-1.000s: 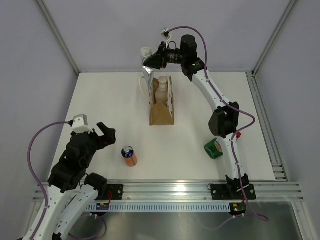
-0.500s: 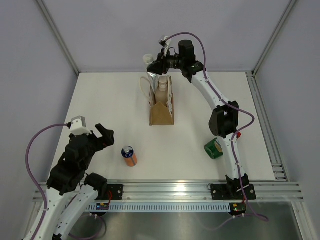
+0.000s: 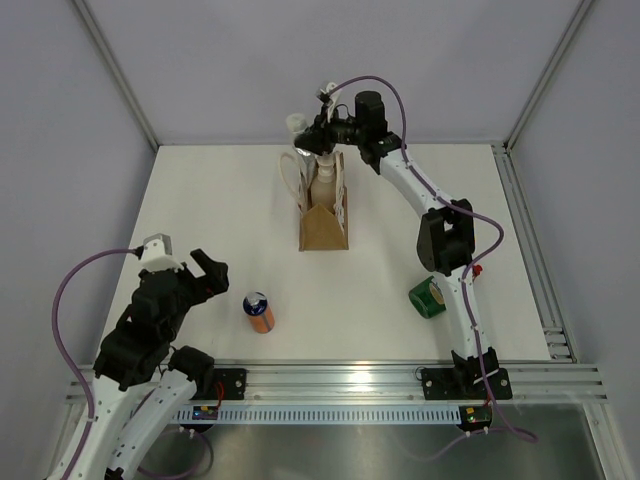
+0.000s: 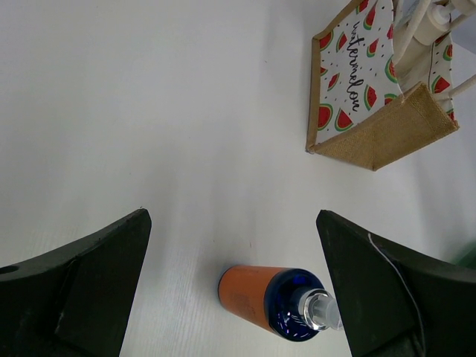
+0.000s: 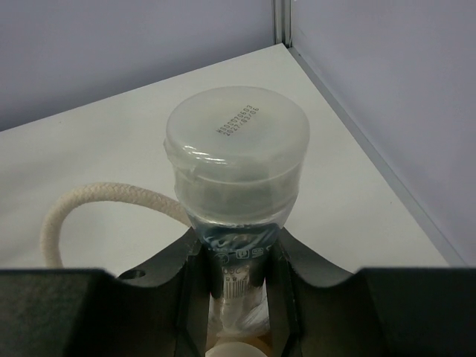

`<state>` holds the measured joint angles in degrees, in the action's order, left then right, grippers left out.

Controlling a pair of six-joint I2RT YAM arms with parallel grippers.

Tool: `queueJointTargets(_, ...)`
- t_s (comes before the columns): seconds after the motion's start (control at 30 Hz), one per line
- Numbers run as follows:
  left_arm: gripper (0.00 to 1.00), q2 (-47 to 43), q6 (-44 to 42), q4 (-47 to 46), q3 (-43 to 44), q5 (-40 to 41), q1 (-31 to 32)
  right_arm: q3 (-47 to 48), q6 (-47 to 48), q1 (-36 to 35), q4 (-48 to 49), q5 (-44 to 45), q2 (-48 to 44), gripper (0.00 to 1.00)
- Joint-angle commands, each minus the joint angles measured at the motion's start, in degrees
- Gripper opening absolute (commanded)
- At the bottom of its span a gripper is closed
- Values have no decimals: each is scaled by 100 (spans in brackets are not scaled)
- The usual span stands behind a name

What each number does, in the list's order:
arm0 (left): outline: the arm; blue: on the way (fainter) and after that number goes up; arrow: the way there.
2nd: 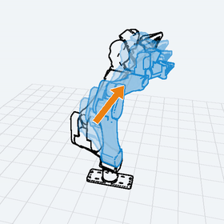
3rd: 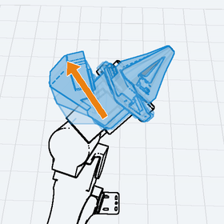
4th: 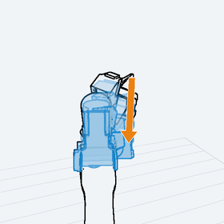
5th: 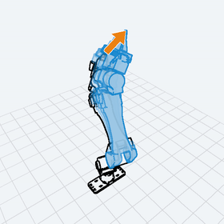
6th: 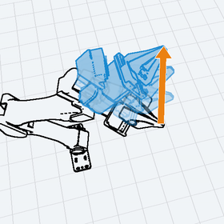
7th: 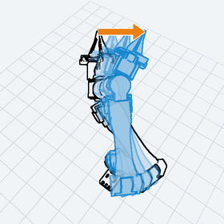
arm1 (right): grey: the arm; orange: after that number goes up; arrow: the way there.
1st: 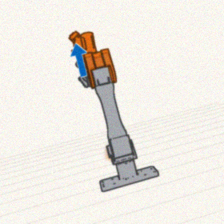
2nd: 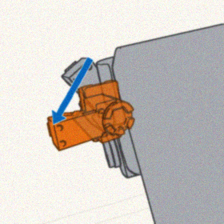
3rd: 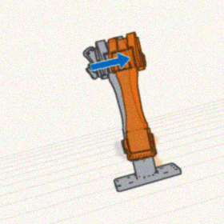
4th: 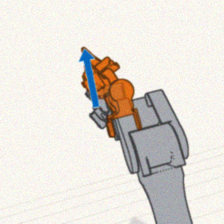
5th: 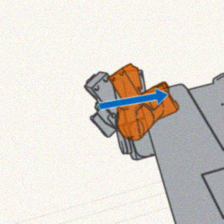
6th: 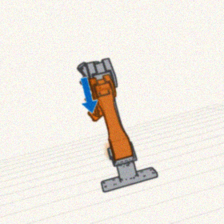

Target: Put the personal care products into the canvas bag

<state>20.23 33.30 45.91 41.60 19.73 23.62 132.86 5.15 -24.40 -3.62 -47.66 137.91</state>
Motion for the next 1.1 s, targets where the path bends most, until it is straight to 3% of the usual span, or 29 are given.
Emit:
queueJointTargets(0.0,99,-45,80,-21,137,-56,-15,-198,-57,-64,1239,-77,-132,25)
queueJointTargets(0.17,99,-98,-183,-467,15,-653,-15,-690,30,-56,1337,-24,-229,35)
queueJointTargets(0.27,99,-115,-333,-609,-21,-1040,-15,-954,153,-38,1294,-120,-378,52)
queueJointTargets(0.3,99,-116,-385,-627,-12,-1145,-15,-1007,205,-29,1267,-130,-474,63)
queueJointTargets(0.47,99,-151,-535,-794,6,-1752,-15,-1069,338,6,890,-121,-703,82)
queueJointTargets(0.63,99,-107,-456,-488,14,-2122,-15,-938,285,14,582,-86,-1037,86)
queueJointTargets(0.87,99,-107,44,-57,-47,-2175,-15,-620,250,234,-910,-489,-2160,95)
queueJointTargets(0.97,99,-28,264,75,-152,-2035,-15,-1041,294,418,-1474,-805,-2801,97)
queueJointTargets(1.07,99,130,221,76,-135,-2279,-6,-2364,609,612,-1712,-1175,-3583,99)
